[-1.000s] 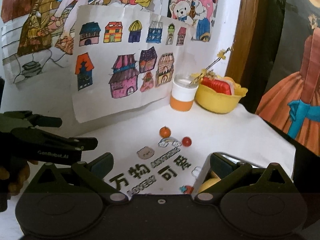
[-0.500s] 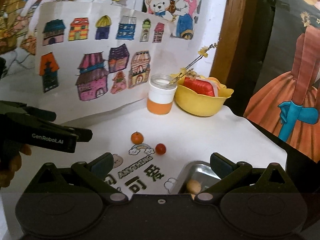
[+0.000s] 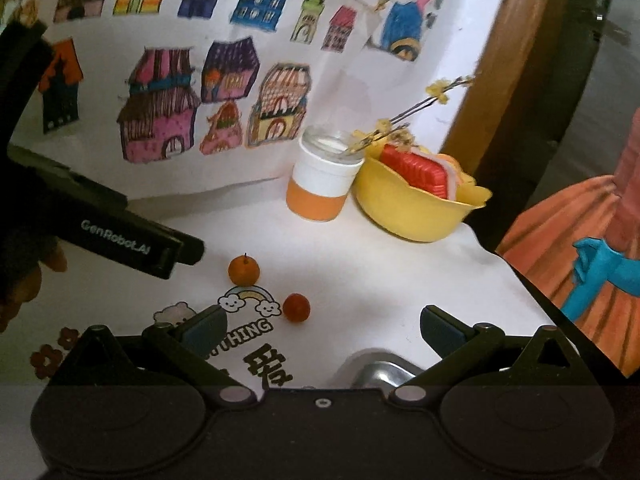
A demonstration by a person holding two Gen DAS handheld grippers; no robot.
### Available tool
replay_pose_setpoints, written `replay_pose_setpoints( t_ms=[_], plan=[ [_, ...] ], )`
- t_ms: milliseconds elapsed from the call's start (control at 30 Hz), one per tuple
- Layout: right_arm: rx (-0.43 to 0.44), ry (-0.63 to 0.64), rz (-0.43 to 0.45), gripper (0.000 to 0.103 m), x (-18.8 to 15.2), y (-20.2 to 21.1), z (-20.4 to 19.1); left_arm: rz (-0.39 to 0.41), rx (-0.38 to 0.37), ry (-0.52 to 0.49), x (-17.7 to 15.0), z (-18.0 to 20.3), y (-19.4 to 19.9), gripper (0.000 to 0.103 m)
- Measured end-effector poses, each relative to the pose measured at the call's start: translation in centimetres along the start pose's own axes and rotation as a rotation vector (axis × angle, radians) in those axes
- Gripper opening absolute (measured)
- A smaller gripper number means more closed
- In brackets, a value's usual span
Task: Organize fruits
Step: 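Grasp the tangerine with the left tool while the right tool grasps the cherry tomato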
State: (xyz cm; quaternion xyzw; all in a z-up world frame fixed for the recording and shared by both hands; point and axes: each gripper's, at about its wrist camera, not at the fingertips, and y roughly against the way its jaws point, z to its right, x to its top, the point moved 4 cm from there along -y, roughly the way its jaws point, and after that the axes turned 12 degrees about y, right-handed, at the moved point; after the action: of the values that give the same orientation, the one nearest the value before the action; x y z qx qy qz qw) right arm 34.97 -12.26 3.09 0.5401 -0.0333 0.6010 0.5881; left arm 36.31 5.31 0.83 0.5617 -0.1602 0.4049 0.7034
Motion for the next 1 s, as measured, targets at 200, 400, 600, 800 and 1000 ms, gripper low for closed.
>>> replay_pose_setpoints(
  t_ms=[200,400,600,800,1000],
  plan=[
    [0.077,0.008,-0.046,0.102,0.0,-3.7,0.4,-0.023,-0.016,-0.004,0.1,0.3,-2.3,0.103],
    [0.108,0.018,-0.082,0.09,-0.2,-6.4,0.5,-0.039,-0.039,-0.009,0.1,0.6,-3.7,0.102],
    [0.156,-0.009,-0.097,0.071,-0.8,-8.0,0.6,-0.049,-0.06,-0.01,0.0,0.6,-4.6,0.1],
    [0.173,0.006,-0.106,0.058,-0.5,-8.7,0.8,-0.067,-0.093,-0.007,-0.2,0.9,-5.0,0.091],
    [0.194,0.013,-0.113,0.044,-0.4,-9.0,0.7,-0.075,-0.124,-0.01,-0.2,1.3,-5.2,0.08]
  ],
)
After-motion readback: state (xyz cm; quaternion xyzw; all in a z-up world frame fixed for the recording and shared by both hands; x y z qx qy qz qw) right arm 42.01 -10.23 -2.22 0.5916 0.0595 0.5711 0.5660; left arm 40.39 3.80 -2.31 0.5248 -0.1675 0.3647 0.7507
